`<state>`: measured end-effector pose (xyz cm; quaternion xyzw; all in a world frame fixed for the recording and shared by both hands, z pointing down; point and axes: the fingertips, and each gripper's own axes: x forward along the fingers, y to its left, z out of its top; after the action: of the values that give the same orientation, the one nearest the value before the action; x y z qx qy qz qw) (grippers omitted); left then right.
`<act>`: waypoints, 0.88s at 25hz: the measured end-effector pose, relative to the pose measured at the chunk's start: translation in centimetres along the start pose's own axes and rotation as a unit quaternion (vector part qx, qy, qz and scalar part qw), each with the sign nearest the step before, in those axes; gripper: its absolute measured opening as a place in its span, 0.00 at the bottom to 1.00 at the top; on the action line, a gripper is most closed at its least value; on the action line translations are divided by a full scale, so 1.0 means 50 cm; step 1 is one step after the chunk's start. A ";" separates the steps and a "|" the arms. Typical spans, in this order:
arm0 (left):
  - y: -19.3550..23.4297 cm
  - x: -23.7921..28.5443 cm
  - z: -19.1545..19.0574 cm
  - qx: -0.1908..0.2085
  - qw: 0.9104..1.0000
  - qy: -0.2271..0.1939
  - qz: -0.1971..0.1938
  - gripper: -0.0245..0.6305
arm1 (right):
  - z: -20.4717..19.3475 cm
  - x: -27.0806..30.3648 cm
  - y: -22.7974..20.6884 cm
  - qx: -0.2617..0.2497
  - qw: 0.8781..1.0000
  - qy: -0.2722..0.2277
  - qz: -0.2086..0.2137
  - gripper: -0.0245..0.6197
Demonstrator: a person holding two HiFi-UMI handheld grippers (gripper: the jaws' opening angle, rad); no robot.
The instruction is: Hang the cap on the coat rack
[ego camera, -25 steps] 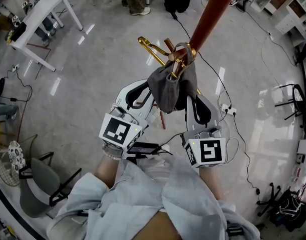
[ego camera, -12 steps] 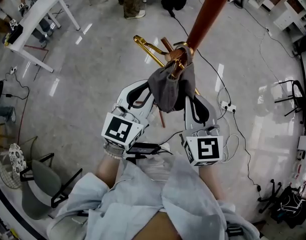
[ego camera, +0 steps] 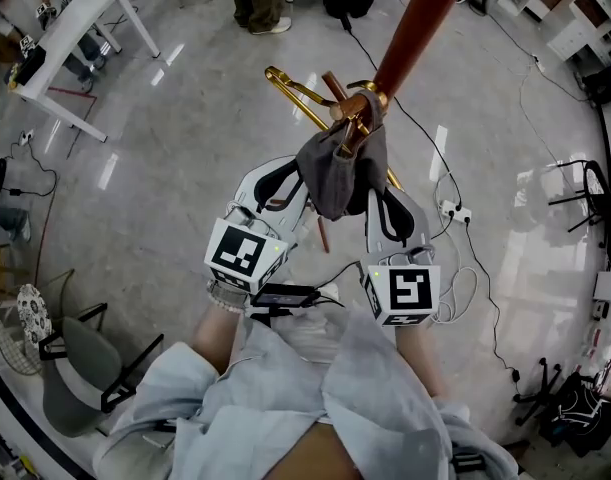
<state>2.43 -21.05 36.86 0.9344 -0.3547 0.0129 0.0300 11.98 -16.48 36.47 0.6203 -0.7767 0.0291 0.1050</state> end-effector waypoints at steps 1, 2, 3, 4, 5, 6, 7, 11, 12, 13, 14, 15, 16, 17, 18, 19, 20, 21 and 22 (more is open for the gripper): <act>0.000 0.000 -0.001 -0.001 1.000 0.000 0.001 0.15 | -0.002 0.001 0.000 0.000 1.000 0.000 0.000 0.06; 0.000 0.000 -0.002 -0.002 1.000 0.000 0.002 0.15 | -0.003 0.001 -0.001 0.000 1.000 -0.001 0.000 0.06; 0.001 0.000 -0.003 -0.002 1.000 0.000 0.003 0.15 | -0.004 0.001 -0.001 0.002 1.000 -0.003 0.001 0.06; 0.001 0.000 -0.003 -0.003 1.000 0.000 0.005 0.15 | -0.004 0.001 -0.002 0.003 1.000 -0.004 0.002 0.06; 0.001 0.000 -0.003 -0.003 1.000 0.000 0.006 0.15 | -0.004 0.001 -0.002 0.004 1.000 -0.005 0.003 0.06; 0.000 0.000 -0.004 -0.004 1.000 0.001 0.007 0.15 | -0.004 0.000 -0.002 0.006 1.000 -0.006 0.003 0.06; 0.000 -0.001 -0.004 -0.004 1.000 0.003 0.007 0.15 | -0.005 -0.001 -0.002 0.008 1.000 -0.007 0.003 0.06; 0.000 -0.001 -0.005 -0.007 1.000 0.008 0.006 0.15 | -0.004 -0.001 -0.003 0.029 1.000 -0.008 0.009 0.07; 0.001 -0.002 -0.005 -0.008 1.000 0.009 0.007 0.15 | -0.004 0.000 -0.003 0.031 0.999 -0.009 0.011 0.07; 0.001 -0.002 -0.004 -0.009 1.000 0.009 0.008 0.15 | -0.004 0.000 -0.003 0.032 0.999 -0.009 0.012 0.07; 0.002 -0.003 -0.004 -0.010 1.000 0.009 0.009 0.15 | -0.005 0.001 -0.002 0.032 0.999 -0.008 0.014 0.07; 0.004 -0.004 -0.004 -0.013 1.000 0.009 0.010 0.15 | -0.005 0.001 -0.002 0.033 0.999 -0.008 0.015 0.07; 0.005 -0.006 -0.003 -0.015 1.000 0.009 0.012 0.15 | -0.004 0.002 -0.002 0.033 0.999 -0.008 0.015 0.07; 0.007 -0.009 -0.003 -0.017 1.000 0.008 0.014 0.15 | -0.004 0.001 -0.002 0.033 0.999 -0.009 0.015 0.08; 0.009 -0.012 -0.002 -0.019 1.000 0.008 0.016 0.15 | -0.002 0.000 -0.002 0.033 0.999 -0.012 0.014 0.08; 0.010 -0.016 -0.002 -0.021 1.000 0.008 0.019 0.15 | -0.001 -0.002 0.000 0.034 0.999 -0.015 0.015 0.09; 0.011 -0.020 -0.003 -0.022 1.000 0.007 0.021 0.15 | 0.000 -0.004 0.001 0.035 0.999 -0.019 0.017 0.11; 0.013 -0.024 -0.005 -0.022 0.999 0.007 0.025 0.15 | 0.002 -0.005 0.004 0.036 0.999 -0.023 0.019 0.13; 0.016 -0.029 -0.006 -0.023 0.999 0.007 0.029 0.15 | 0.005 -0.007 0.006 0.037 0.999 -0.028 0.020 0.14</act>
<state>0.83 -20.65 37.12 0.9229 -0.3812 0.0121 0.0532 11.75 -16.10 36.20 0.6085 -0.7902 0.0425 0.0594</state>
